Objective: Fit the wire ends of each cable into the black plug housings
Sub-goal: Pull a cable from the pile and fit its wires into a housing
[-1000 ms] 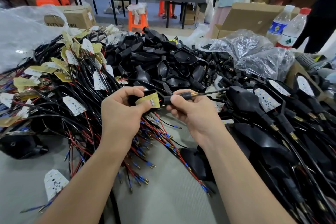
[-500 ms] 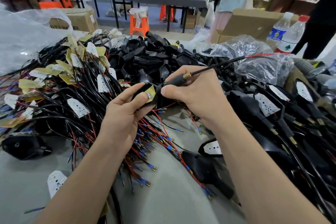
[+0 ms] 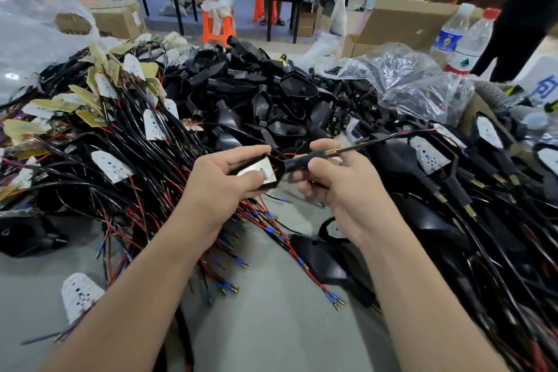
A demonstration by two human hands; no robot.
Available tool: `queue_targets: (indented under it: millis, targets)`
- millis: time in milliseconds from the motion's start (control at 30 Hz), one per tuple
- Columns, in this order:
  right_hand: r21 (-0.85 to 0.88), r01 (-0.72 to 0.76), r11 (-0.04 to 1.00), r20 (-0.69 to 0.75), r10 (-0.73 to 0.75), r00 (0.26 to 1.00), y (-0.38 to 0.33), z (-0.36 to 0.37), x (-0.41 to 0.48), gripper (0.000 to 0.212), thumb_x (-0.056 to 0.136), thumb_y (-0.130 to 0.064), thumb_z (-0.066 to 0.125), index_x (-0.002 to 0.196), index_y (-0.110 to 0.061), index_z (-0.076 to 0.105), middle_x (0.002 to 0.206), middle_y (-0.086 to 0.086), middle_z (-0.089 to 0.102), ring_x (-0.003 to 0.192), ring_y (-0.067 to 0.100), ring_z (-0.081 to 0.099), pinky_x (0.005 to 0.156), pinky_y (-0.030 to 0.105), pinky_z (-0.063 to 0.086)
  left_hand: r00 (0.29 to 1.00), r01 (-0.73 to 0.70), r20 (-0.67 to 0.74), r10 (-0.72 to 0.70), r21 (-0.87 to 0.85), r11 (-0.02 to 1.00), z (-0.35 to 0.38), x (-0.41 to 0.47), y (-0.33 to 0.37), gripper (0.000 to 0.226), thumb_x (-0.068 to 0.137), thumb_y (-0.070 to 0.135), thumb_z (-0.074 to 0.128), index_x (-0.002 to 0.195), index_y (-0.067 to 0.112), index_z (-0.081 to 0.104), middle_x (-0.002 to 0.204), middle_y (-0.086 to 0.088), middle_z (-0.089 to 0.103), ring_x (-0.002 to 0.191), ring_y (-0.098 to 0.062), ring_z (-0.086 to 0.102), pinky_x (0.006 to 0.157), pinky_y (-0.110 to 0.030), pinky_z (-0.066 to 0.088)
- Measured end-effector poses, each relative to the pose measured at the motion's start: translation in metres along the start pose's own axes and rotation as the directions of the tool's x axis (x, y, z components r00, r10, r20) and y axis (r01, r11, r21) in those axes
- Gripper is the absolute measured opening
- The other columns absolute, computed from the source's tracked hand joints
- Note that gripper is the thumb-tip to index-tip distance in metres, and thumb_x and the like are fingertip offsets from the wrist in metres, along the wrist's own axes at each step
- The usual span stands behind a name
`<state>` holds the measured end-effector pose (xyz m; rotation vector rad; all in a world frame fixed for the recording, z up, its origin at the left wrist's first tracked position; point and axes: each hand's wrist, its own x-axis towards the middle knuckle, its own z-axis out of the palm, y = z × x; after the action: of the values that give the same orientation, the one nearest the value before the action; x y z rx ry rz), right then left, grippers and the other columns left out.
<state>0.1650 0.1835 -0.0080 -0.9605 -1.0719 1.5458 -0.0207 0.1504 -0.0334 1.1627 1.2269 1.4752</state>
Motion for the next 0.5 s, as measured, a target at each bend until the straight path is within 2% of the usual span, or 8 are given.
queue_targets:
  millis: [133,267,400,500]
  targets:
    - [0.027,0.006,1.0,-0.01,-0.006,1.0,0.0031,0.0001,-0.0015,0.016,0.098,0.007,0.057,0.099,-0.008,0.062,0.08,0.01,0.074,0.073,0.023,0.073,0.059,0.025,0.057,1.0,-0.001,0.018,0.001,-0.01,1.0,-0.0021,0.0011,-0.0008,0.046,0.091,-0.013,0.066,0.104,0.028,0.083,0.106,-0.001,0.08,0.097,-0.023,0.078,0.08,-0.03,0.063]
    - [0.054,-0.013,0.998,0.03,0.012,0.999,0.0035,-0.0007,-0.0018,0.015,0.096,0.007,0.059,0.099,-0.007,0.063,0.083,0.01,0.075,0.077,0.023,0.073,0.064,0.027,0.059,0.999,-0.035,0.029,0.034,0.032,0.999,-0.0051,0.001,0.0,0.049,0.089,-0.011,0.064,0.108,0.029,0.082,0.114,0.001,0.078,0.104,-0.019,0.073,0.096,-0.039,0.058]
    - [0.113,-0.005,0.994,0.081,-0.004,0.997,0.0046,-0.0004,-0.0026,0.015,0.094,0.011,0.06,0.098,-0.003,0.063,0.081,0.011,0.076,0.072,0.02,0.074,0.064,0.027,0.059,0.997,-0.012,0.077,0.019,-0.082,0.997,0.0008,-0.003,0.0027,0.046,0.077,-0.002,0.059,0.108,0.024,0.082,0.113,0.0,0.077,0.096,-0.013,0.072,0.082,-0.027,0.059]
    - [0.105,0.012,0.994,0.078,-0.02,0.997,0.0062,0.0001,-0.0027,0.015,0.093,0.011,0.062,0.1,-0.002,0.065,0.083,0.013,0.075,0.071,0.02,0.073,0.064,0.027,0.059,0.996,-0.037,0.073,0.042,-0.064,0.997,0.0032,-0.0061,0.0022,0.046,0.079,-0.004,0.056,0.107,0.024,0.08,0.111,-0.001,0.077,0.096,-0.015,0.071,0.081,-0.026,0.058]
